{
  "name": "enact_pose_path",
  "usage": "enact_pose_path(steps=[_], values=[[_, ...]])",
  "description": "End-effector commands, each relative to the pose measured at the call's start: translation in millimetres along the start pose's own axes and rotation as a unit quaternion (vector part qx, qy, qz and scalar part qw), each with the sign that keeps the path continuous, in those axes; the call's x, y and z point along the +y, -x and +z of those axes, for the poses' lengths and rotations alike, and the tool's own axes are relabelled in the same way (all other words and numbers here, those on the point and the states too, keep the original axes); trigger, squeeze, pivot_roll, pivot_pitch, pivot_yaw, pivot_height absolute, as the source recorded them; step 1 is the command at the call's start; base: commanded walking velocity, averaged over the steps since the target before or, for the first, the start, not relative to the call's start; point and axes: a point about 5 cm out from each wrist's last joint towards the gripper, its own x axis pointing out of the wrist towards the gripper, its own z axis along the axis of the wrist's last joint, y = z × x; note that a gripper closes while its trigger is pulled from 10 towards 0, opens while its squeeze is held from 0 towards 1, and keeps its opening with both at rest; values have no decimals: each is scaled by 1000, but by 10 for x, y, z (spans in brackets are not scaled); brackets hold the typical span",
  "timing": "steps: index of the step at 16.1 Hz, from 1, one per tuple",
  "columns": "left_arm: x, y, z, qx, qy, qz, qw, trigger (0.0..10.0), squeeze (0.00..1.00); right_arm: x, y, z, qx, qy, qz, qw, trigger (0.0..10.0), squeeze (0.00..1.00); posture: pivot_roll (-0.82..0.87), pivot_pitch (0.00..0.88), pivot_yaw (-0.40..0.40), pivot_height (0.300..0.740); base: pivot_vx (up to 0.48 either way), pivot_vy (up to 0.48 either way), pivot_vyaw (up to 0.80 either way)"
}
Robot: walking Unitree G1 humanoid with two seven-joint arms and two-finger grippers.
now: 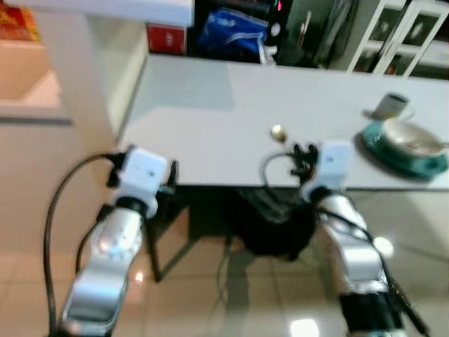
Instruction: Setting the table
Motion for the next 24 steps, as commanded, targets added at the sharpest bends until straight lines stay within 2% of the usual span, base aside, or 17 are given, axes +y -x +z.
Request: enact_pose_path(steps=[1,2,3,5,7,8,10,14,16,18,19,21,22,24], values=[[58,-4,5,-3,-6,9,1000,10000,0,55,-12,27,3,-14,9,1000,10000,0,70,0,-98,740,0,480,0],[69,-6,-14,-2,-10,12,1000,10000,0,58,-9,17,7,-24,6,1000,10000,1000,70,0,-99,740,0,480,0],[84,-3,-52,3,-16,20,1000,10000,0,86,-7,0,15,-42,16,999,10000,1000,69,0,-103,740,0,480,0],[84,29,-67,5,-7,29,1000,10000,0,152,-8,18,15,-39,48,998,10000,1000,74,0,-117,740,0,480,0],[67,14,-73,6,-14,28,999,10000,0,187,-5,6,26,-76,45,996,10000,1000,72,0,-100,740,0,480,0],[52,-4,-37,-1,-14,22,1000,10000,0,182,-19,56,15,-85,45,995,10000,1000,69,0,-97,740,0,480,0],[19,-87,41,-20,-24,7,999,10000,0,184,-58,85,10,-79,52,996,10000,1000,71,0,-108,740,0,480,0],[11,-128,80,-24,-22,8,999,10000,0,201,-75,111,10,-91,58,994,10000,1000,57,0,-94,740,0,480,0],[48,-171,65,-21,-31,4,999,10000,0,251,-77,118,6,-86,61,994,10000,1000,63,0,-44,740,0,480,0],[92,-229,196,-45,-39,-9,998,10000,0,306,-90,178,-19,-90,68,993,10000,1000,79,0,-25,740,0,480,0],[154,-261,217,-49,-48,2,998,10000,0,308,-100,153,-17,-89,62,994,10000,1000,78,0,-32,740,0,480,0],[184,-258,236,-53,-40,14,998,10000,0,295,-109,177,-20,-87,64,994,10000,1000,64,0,-35,740,0,480,-728],[182,-243,230,-52,-20,21,998,10000,0,272,-110,207,-25,-81,68,994,10000,1000,51,0,-49,740,0,480,-800],[155,-237,183,-45,-17,28,998,10000,0,261,-118,258,-41,-70,75,994,10000,1000,53,0,-51,740,0,480,-400]])
